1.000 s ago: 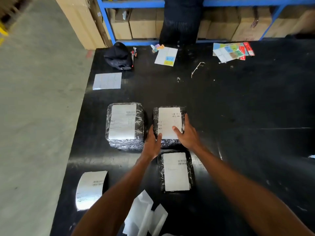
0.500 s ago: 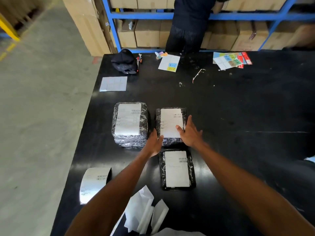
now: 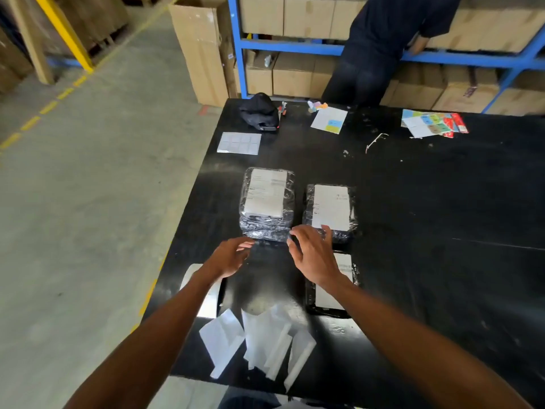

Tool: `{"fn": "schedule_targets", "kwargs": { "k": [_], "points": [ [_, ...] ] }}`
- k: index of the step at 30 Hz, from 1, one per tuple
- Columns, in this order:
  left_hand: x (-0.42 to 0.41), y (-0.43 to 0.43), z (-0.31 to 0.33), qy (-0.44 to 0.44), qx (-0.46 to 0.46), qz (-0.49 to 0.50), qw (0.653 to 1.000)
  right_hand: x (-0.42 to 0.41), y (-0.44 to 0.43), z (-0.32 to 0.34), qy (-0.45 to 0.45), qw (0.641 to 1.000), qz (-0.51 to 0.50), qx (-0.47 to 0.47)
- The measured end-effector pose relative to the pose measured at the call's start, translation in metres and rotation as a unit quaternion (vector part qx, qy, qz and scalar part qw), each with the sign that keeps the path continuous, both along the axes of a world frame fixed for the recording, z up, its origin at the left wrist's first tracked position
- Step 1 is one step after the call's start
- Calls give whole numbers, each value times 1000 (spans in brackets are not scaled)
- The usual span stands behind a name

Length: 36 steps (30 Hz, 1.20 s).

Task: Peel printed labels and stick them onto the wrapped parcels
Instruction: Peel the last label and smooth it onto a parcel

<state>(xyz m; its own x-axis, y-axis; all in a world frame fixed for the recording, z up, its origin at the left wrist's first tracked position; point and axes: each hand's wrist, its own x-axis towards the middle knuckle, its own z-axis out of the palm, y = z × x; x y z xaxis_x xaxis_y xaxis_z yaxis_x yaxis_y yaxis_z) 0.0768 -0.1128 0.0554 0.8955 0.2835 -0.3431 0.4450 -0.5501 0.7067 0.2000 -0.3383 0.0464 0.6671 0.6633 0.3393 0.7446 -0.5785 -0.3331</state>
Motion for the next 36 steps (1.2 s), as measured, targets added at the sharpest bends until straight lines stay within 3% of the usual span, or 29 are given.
{"fn": "schedule_targets", "kwargs": {
  "k": [8,12,21,28,36],
  "points": [
    [-88,77,-9,37,124,-14,992,-68,74,-15,122,980,95,-124],
    [-117,107,-24,92,112,-40,989,-101,114,-22,177,956,125,-199],
    [-139,125,-74,169,176,-142,959,-152,155,-70,169,925,110,-323],
    [-147,122,-94,89,190,-132,969,-156,151,-77,100,941,99,-309],
    [-154,125,-96,-45,181,-94,978,-155,146,-71,22,970,108,-217]
  ]
}}
